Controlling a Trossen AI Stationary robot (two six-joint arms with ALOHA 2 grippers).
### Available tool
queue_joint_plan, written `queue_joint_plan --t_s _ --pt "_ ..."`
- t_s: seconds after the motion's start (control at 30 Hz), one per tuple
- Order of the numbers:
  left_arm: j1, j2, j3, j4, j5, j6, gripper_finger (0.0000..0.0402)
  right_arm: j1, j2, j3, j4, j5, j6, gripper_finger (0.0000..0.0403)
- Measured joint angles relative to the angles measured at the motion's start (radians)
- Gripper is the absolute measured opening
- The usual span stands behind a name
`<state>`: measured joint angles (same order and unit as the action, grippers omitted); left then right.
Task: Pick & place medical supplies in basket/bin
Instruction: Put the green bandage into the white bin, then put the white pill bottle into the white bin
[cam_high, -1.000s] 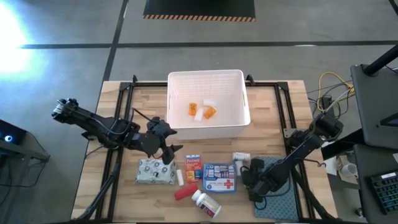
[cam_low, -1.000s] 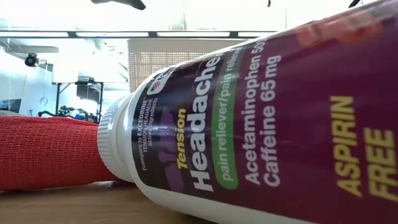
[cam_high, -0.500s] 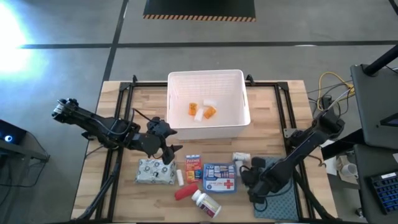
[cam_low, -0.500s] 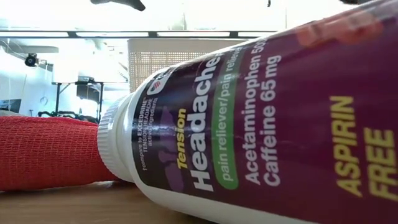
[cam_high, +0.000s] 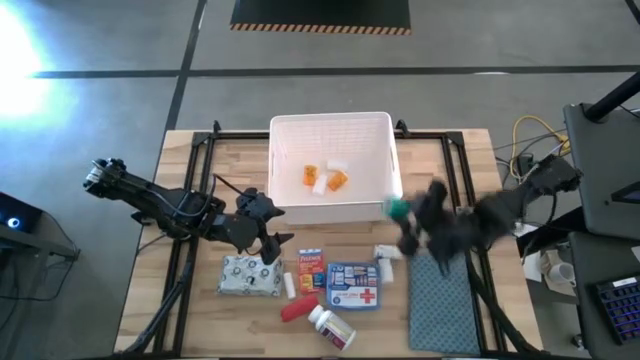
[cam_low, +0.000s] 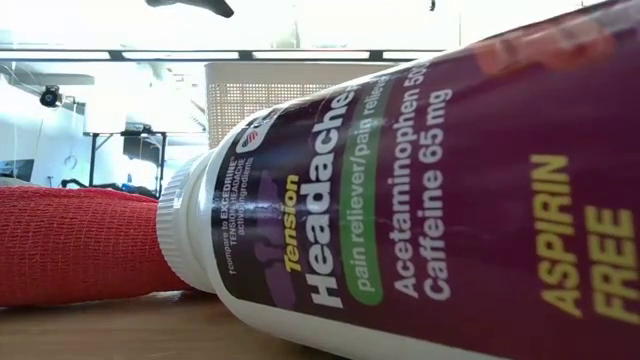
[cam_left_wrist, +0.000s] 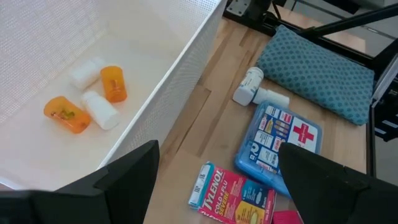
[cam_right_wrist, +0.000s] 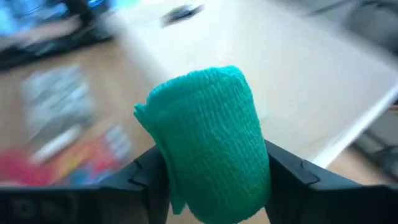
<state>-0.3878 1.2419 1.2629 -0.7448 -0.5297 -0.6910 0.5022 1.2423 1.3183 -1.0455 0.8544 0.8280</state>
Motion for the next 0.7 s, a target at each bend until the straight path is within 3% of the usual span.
queue_joint_plan --t_s 0.17,0.37,0.53,0.7 --pt "0.0 0.0 0.0 0.0 0.0 0.0 0.0306 -0.333 -0.006 0.032 0.142 -0.068 -0.259 0.0236" --pt "0.0 0.0 0.0 -0.034 0.0 -0.064 0.0306 -0.602 0.022 0.111 0.172 -0.322 -0.361 0.031" --pt "0.0 0.0 0.0 -0.119 0.001 -0.176 0.0306 -0.605 0.023 0.178 0.056 -0.422 -0.453 0.0347" --pt "0.0 0.0 0.0 -0.122 0.0 -0.205 0.0306 -0.45 0.021 0.196 -0.19 -0.441 -0.471 0.0352"
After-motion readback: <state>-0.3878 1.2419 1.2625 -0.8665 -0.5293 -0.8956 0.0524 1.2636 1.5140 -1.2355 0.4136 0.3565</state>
